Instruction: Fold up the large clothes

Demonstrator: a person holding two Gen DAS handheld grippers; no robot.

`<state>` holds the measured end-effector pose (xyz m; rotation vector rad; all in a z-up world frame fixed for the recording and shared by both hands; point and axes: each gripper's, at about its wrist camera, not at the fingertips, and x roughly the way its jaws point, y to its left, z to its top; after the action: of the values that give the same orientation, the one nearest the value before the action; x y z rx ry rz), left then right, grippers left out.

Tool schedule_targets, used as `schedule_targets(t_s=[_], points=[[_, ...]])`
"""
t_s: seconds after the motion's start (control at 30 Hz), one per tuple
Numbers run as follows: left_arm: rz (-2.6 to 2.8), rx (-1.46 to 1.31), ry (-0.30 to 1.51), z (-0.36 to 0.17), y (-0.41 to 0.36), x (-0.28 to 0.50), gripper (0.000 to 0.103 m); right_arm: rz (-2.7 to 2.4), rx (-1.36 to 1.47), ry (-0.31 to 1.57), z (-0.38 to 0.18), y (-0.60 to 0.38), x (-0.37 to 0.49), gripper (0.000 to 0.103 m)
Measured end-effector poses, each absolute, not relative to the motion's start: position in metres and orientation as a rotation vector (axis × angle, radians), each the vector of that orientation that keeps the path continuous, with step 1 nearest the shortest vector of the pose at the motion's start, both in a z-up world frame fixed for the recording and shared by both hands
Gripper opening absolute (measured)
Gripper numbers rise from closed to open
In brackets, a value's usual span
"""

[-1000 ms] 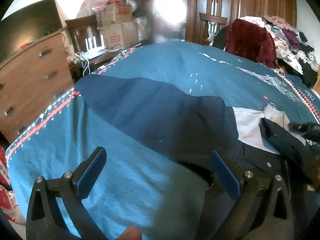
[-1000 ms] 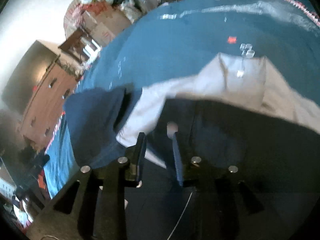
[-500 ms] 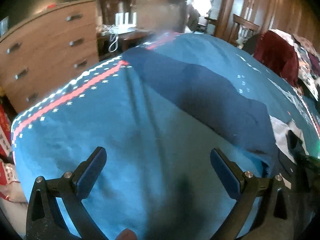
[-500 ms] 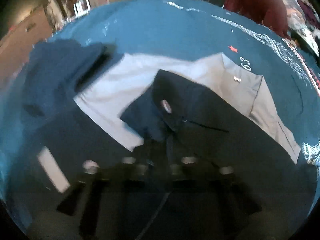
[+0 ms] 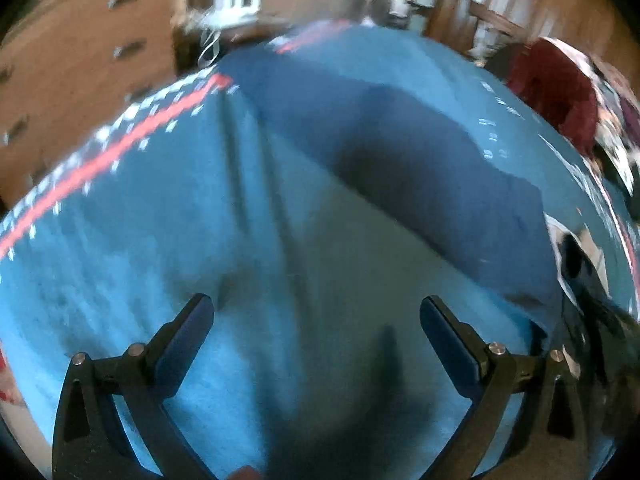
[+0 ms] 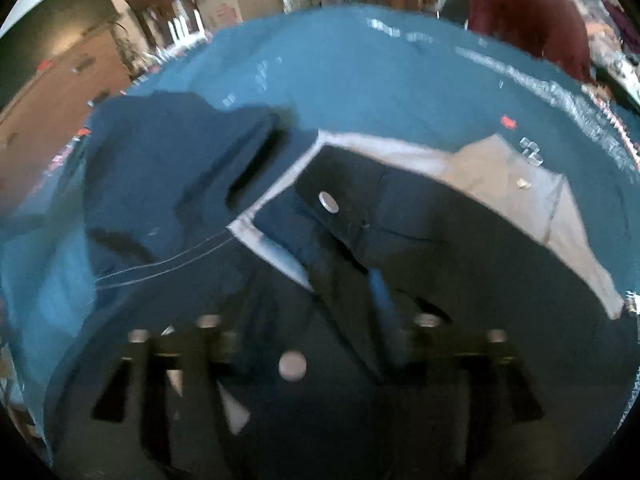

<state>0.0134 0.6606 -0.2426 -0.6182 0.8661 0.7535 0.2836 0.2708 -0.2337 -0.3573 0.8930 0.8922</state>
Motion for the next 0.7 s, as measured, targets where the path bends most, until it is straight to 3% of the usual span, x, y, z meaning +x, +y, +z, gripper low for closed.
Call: schedule_targets(t_s=[0.27, 0.33, 0.37, 0.4, 0.53, 0.67, 0.7], points=[[0.845, -0.669, 0.721, -0.220, 0.758, 0.005, 0.097, 0.883, -0.227, 0.899, -0.229, 0.191, 0.254, 0.070], [0.771, -0.762, 0.713, -0.224, 0.789, 0.022, 0.090, 0.881, -0.203, 0.914, -0.230, 0.182, 0.247, 0.070], [0.757, -0.803, 0.720, -0.230, 0.805, 0.033, 0.071, 0.882, -0.182, 0.928, -0.231, 0.178, 0.244, 0.070], [0.768, -0.799, 0.748, -0.235, 0.816, 0.044, 0.064, 0.878, -0.170, 0.935, -0.231, 0.176, 0.245, 0.070], [0.831, -0.776, 0.858, -0.262, 0.846, 0.085, 0.064, 0.862, -0.131, 0.955, -0.231, 0.171, 0.244, 0.070], [0.881, -0.740, 0.847, -0.265, 0.854, 0.099, 0.069, 0.850, -0.113, 0.954, -0.231, 0.166, 0.243, 0.070], [0.889, -0.718, 0.846, -0.264, 0.854, 0.103, 0.056, 0.845, -0.110, 0.950, -0.232, 0.163, 0.243, 0.070]])
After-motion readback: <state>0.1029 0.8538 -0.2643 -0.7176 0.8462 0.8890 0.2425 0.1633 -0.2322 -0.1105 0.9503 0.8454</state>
